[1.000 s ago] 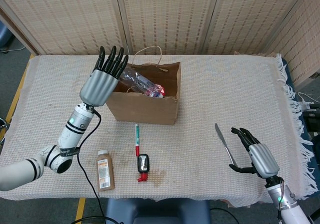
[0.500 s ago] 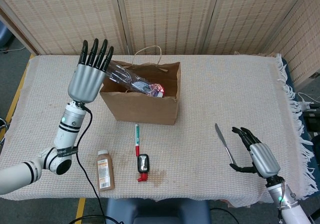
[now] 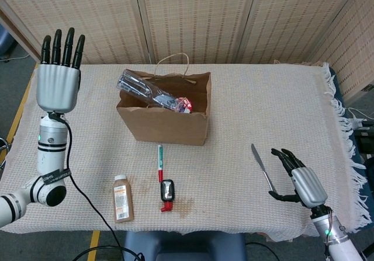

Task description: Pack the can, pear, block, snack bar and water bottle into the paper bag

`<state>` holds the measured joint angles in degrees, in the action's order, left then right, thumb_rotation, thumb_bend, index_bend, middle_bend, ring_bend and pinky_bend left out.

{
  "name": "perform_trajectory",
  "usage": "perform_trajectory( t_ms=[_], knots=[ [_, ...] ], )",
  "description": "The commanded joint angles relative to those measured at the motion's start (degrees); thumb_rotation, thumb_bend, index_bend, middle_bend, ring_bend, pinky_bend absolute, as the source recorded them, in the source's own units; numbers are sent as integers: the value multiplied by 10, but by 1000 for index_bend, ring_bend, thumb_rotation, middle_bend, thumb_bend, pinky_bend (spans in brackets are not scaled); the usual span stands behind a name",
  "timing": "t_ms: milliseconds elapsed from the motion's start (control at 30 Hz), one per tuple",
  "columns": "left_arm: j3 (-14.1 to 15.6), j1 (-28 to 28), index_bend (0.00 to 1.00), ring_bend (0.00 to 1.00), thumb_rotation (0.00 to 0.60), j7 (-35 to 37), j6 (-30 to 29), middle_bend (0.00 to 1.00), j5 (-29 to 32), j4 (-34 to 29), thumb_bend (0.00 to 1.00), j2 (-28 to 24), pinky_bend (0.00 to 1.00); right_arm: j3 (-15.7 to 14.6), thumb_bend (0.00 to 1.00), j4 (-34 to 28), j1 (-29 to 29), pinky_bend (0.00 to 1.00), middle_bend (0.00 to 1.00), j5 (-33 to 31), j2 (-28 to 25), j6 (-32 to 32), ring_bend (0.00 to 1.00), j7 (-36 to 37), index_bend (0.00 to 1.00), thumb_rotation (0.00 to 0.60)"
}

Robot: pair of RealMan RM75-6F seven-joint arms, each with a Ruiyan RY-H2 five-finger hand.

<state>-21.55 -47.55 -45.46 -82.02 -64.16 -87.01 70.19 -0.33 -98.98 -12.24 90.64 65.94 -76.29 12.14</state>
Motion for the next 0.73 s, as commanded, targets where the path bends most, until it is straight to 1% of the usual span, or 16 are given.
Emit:
perform_trajectory(
  t_ms=[33,133,200,267,300,367,433,500,533,600,633,733],
  knots=[
    [19,74,0,0,600,87,-41,0,-16,-55,526,-40,125,-1,37,0,-1,197,119,-1,-1,3,27,1,4,600],
    [53,138,0,0,600,161,-74,0,-40,-86,481,-57,120,-2,37,1,-2,197,119,-3,-2,8,27,-8,5,600],
    [84,183,0,0,600,218,-87,0,-51,-112,421,-64,119,-3,37,2,-3,197,119,-1,-1,10,27,-17,5,600],
    [115,219,0,0,600,266,-91,0,-66,-129,393,-69,118,-4,37,3,-2,197,119,0,1,9,27,-24,5,600],
    [138,241,0,0,600,295,-91,0,-78,-135,386,-70,116,-4,37,4,-1,197,119,1,2,7,27,-29,5,600],
    [171,271,0,0,600,334,-91,0,-99,-138,379,-71,113,-3,37,5,1,197,119,1,4,3,27,-35,5,600],
    [203,299,0,0,600,364,-95,0,-126,-125,367,-67,105,-3,37,6,2,197,119,1,7,1,27,-41,5,600],
    [221,318,0,0,600,382,-99,0,-143,-112,351,-61,97,-4,37,6,3,197,119,0,8,1,27,-43,5,600],
    [235,331,0,0,600,396,-101,0,-153,-102,343,-56,93,-4,36,6,3,197,119,0,8,1,27,-45,5,600],
    [249,349,0,0,600,414,-101,0,-164,-88,335,-50,83,-5,37,6,4,197,120,1,9,0,27,-48,6,600],
    [252,354,0,0,600,420,-99,0,-165,-83,335,-50,81,-5,37,7,4,197,120,2,10,0,27,-51,6,600],
    [247,362,0,0,600,442,-98,0,-171,-67,336,-47,77,-5,37,10,4,197,120,2,12,0,27,-55,8,600]
  ],
)
